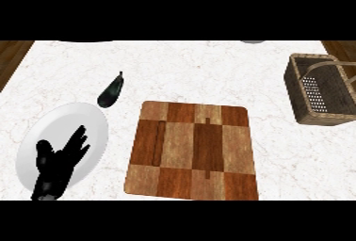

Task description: Pick the lemon from the cutting board and place it in the basket

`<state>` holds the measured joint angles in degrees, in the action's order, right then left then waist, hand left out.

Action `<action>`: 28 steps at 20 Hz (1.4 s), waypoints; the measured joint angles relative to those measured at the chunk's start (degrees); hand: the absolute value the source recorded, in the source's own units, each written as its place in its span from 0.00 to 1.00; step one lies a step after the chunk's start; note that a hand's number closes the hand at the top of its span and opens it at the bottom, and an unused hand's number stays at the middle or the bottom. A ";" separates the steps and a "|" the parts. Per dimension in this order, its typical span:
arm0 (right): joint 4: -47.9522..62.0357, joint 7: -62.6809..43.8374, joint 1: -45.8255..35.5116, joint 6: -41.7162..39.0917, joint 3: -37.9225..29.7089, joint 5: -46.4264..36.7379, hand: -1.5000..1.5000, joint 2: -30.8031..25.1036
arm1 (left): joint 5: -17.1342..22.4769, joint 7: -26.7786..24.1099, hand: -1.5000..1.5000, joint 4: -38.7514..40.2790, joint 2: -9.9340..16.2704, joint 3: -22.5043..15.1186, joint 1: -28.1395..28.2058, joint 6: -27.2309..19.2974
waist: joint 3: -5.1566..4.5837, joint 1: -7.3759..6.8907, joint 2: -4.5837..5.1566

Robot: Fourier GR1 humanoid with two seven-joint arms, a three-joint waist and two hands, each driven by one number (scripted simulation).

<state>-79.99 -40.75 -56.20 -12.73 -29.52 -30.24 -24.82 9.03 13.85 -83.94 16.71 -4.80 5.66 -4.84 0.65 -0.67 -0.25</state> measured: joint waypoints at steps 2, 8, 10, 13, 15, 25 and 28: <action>1.35 1.92 1.03 1.12 -0.71 0.75 1.00 -0.29 | 0.22 -0.13 0.50 -0.05 0.13 0.30 0.10 0.64 | 0.00 0.05 -0.04; 6.74 7.03 4.82 3.70 -0.97 -1.06 1.00 -3.87 | -0.10 -0.15 0.50 -0.81 -0.06 0.59 0.55 1.09 | -0.15 0.05 0.10; 8.42 8.18 6.26 4.24 -0.01 -3.30 1.00 -5.57 | -0.12 0.58 0.50 -1.35 -0.08 0.58 0.62 1.05 | -0.18 0.05 0.14; 10.40 12.26 9.26 2.86 0.63 -3.70 0.00 -7.92 | -0.22 -1.11 0.50 -0.98 -0.41 0.82 1.14 1.46 | -0.17 0.21 0.07; 11.03 14.20 10.20 2.45 1.60 -4.17 0.00 -8.91 | -0.70 -1.23 0.50 -0.71 -0.83 0.77 1.09 1.15 | -0.06 0.24 -0.04; 16.69 21.03 9.63 5.25 -1.39 -1.67 0.00 -13.71 | -1.76 0.01 0.50 -0.71 -1.52 1.15 0.70 1.24 | -0.02 0.16 -0.16; 17.05 19.93 9.17 5.30 -4.02 0.39 0.00 -15.48 | -1.69 -0.18 0.50 -0.45 -1.71 1.55 0.78 1.42 | -0.01 0.37 -0.26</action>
<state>-62.94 -20.81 -47.03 -7.43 -33.54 -29.85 -40.29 7.34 13.67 -84.39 15.01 -3.25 6.44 -3.42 0.64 -0.29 -0.52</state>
